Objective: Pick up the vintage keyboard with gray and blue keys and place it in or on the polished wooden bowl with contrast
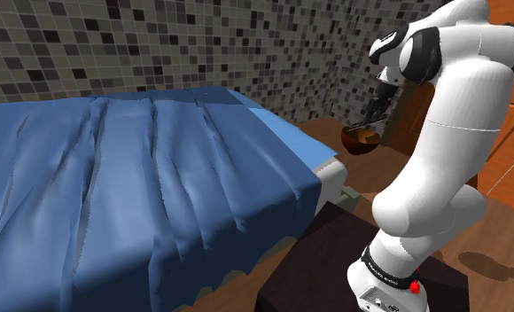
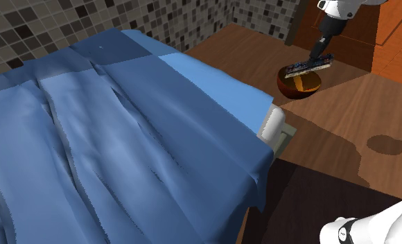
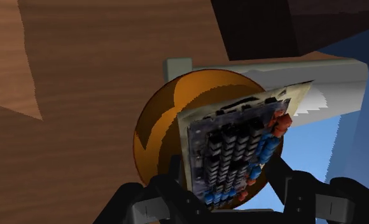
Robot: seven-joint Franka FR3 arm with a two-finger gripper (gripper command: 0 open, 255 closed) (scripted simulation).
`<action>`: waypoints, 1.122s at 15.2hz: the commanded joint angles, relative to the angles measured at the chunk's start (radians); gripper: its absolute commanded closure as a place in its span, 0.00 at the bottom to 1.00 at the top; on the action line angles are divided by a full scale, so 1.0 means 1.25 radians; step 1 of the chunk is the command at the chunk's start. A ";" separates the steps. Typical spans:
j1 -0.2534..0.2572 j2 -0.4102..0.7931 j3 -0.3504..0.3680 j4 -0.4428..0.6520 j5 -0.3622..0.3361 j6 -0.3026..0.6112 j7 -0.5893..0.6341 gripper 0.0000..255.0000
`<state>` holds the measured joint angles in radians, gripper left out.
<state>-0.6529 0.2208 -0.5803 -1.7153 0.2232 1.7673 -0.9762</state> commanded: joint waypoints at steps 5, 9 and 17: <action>-0.002 0.017 0.003 -0.047 0.012 0.059 -0.015 1.00; -0.003 0.030 0.006 -0.074 0.023 0.097 -0.024 1.00; -0.004 0.040 0.008 -0.089 0.030 0.120 -0.031 1.00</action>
<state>-0.6584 0.2672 -0.5717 -1.8236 0.2601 1.9154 -1.0150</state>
